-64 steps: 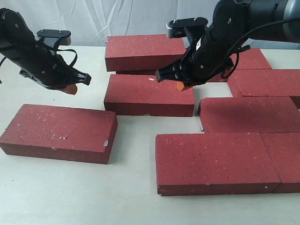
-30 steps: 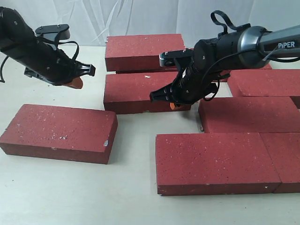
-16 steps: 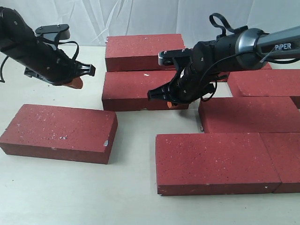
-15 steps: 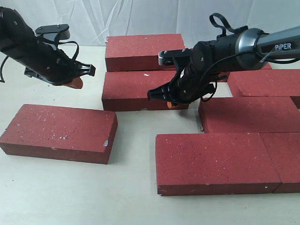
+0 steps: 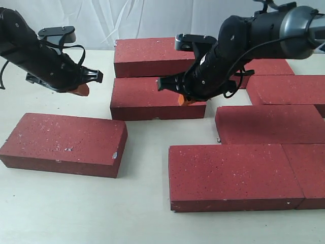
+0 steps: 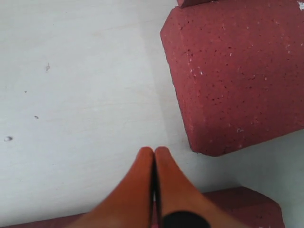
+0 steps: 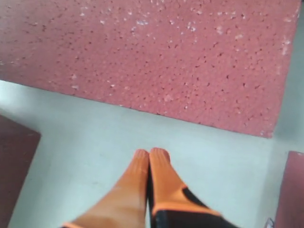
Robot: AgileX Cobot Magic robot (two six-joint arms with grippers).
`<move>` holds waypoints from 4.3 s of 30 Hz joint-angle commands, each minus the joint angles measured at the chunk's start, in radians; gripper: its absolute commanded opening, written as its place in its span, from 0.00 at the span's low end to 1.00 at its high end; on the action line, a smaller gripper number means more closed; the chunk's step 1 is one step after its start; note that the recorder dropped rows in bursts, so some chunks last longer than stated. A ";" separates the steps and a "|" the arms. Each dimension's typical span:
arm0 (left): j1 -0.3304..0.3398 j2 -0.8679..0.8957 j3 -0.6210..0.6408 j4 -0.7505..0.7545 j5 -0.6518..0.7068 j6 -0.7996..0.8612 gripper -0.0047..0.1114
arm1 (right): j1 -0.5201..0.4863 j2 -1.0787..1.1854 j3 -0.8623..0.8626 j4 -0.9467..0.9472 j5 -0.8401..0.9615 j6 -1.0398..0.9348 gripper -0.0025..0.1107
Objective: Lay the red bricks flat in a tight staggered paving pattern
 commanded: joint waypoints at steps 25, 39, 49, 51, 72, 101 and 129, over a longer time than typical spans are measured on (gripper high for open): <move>-0.001 -0.006 -0.002 -0.021 -0.010 0.001 0.04 | -0.278 -0.116 -0.005 -0.139 0.216 0.039 0.01; -0.001 -0.006 -0.095 0.162 0.078 -0.188 0.04 | -0.283 -0.203 -0.098 -0.138 0.356 0.037 0.01; -0.001 -0.006 -0.095 0.168 0.058 -0.186 0.04 | -0.283 -0.205 -0.094 -0.193 0.358 0.037 0.01; -0.001 -0.006 -0.095 0.168 0.047 -0.186 0.04 | -0.283 -0.205 -0.094 -0.190 0.356 0.037 0.01; -0.006 0.206 -0.248 0.056 0.182 -0.184 0.04 | -0.283 -0.205 -0.094 -0.168 0.333 0.037 0.01; -0.168 0.412 -0.476 0.008 0.192 -0.270 0.04 | -0.281 -0.205 -0.094 -0.154 0.313 0.038 0.01; -0.236 0.412 -0.476 -0.055 0.102 -0.270 0.04 | -0.281 -0.203 -0.094 -0.154 0.313 0.038 0.01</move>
